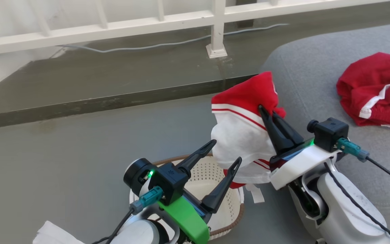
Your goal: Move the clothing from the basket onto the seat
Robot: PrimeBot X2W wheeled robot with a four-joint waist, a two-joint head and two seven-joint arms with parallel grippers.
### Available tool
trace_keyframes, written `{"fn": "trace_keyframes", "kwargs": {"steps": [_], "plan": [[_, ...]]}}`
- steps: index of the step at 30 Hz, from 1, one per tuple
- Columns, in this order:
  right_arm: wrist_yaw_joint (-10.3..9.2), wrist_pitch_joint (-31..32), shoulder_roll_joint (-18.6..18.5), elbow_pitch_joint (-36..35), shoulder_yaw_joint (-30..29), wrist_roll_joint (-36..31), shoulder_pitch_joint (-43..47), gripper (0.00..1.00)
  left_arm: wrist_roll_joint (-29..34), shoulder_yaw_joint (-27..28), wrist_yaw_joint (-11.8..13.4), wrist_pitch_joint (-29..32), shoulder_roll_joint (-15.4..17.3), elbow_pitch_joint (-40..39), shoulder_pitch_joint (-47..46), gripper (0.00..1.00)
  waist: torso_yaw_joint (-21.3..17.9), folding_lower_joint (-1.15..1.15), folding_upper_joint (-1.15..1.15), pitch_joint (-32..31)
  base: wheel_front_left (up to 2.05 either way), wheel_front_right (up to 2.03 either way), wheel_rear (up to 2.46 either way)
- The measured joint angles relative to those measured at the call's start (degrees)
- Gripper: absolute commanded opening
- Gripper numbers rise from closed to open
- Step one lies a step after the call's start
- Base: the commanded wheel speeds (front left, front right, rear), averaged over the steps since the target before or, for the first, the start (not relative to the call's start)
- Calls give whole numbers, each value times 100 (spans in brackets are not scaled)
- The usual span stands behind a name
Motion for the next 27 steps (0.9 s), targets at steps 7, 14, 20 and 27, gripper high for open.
{"fn": "trace_keyframes", "kwargs": {"steps": [7,14,20,27], "plan": [[-60,-59,-32,64,-179,78,0,0,42,-1,9,43,21,-9,1,100,-209,0,0,110,0,0,0],[-156,-108,-40,69,-313,126,1,0,98,4,23,93,79,-29,1,100,-506,0,0,275,0,0,0],[-163,-160,-42,70,-447,177,1,0,256,1,59,146,127,-44,-1,100,-801,0,0,460,0,0,0],[-259,-218,-118,83,-715,227,-8,0,313,-43,59,246,137,-63,-36,100,-1184,0,0,751,0,0,0]]}}
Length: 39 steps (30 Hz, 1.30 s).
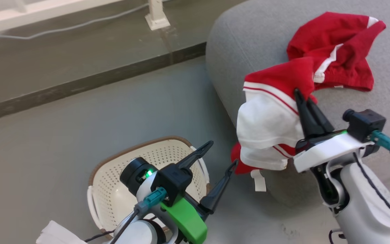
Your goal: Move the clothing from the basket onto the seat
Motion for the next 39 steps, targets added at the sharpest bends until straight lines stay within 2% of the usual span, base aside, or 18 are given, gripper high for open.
{"fn": "trace_keyframes", "kwargs": {"steps": [8,18,26,31,39], "plan": [[-56,-71,-78,-10,-441,120,-364,0,44,-46,-4,113,10,-26,-226,100,-276,0,0,344,0,0,0],[-82,-102,-433,96,-940,148,-1366,0,46,-53,-58,199,14,-29,-363,100,-454,0,0,676,0,0,0],[-59,-156,-664,357,-1310,187,-2574,0,54,-81,-102,288,5,-45,-527,100,-438,0,0,904,0,0,0],[-55,-159,-979,700,-1549,192,-3147,0,68,-159,-153,334,-19,-65,-650,100,-362,0,0,1046,0,0,0],[-194,-141,-1470,1337,-2042,246,-3834,0,96,-258,-202,428,-85,-153,-828,100,-167,0,0,1332,0,0,0]]}}
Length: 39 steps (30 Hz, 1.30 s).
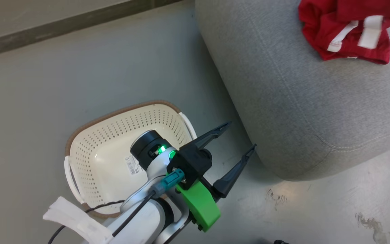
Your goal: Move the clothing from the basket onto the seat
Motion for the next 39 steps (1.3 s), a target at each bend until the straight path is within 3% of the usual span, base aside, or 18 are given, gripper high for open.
{"fn": "trace_keyframes", "kwargs": {"steps": [9,16,25,27,30,31,32,33,34,39], "plan": [[2,0,-4,882,-102,168,-38,0,220,22,0,112,10,-38,-189,100,178,0,0,428,0,0,0],[53,-2,376,1591,-33,275,222,0,246,27,-24,123,85,-7,-340,100,215,1,0,691,0,0,0],[185,-3,527,2164,-25,352,354,0,244,26,-58,121,85,41,-348,100,177,0,0,724,0,0,0],[220,-8,525,2198,-18,349,320,14,243,26,-58,114,86,62,-349,100,172,1,0,719,0,0,0],[272,-11,506,2198,-12,342,260,9,242,23,-85,93,85,86,-350,100,173,0,0,708,0,0,0],[301,-11,503,2205,-11,337,202,18,242,21,-101,87,85,100,-354,100,175,0,0,701,0,0,0],[305,-20,485,2209,9,304,150,44,236,14,-102,63,82,126,-358,100,180,0,0,692,0,0,0],[305,-21,468,2227,12,270,103,93,223,5,-107,38,81,161,-362,100,188,0,0,680,0,0,0],[310,-22,448,2247,14,255,69,100,210,-2,-107,22,79,181,-363,100,200,0,0,667,0,0,0],[361,-27,341,2451,103,170,63,100,157,-8,-108,-36,37,202,-366,100,289,0,0,597,0,0,0]]}}
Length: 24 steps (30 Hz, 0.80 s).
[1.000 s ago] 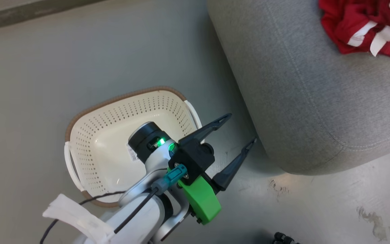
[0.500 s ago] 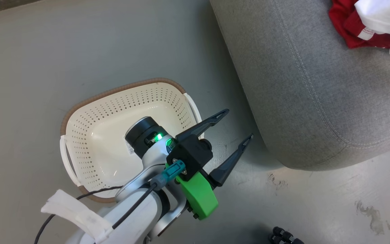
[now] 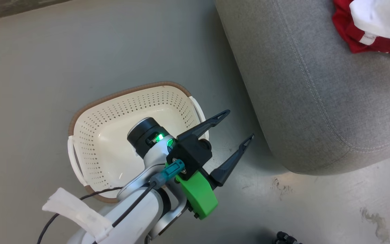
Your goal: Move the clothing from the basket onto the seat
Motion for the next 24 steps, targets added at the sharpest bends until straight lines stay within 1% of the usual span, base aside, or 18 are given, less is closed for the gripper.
{"fn": "trace_keyframes", "kwargs": {"steps": [5,11,17,18,24], "plan": [[109,0,81,145,183,-147,27,100,-2,14,0,-91,1,69,0,100,54,0,0,-85,0,0,0],[174,-1,220,153,266,-223,220,100,-25,56,0,-259,0,212,2,100,66,0,0,-234,0,0,0],[221,-7,330,-267,232,-336,651,100,-90,278,18,-542,-2,432,40,100,76,0,0,-549,0,0,0],[246,-8,354,-350,233,-346,728,100,-132,348,66,-584,-4,464,62,100,82,0,0,-605,0,0,0],[255,-8,436,-802,264,-546,1201,100,-285,647,296,-809,27,621,354,100,151,-1,0,-967,0,0,0]]}}
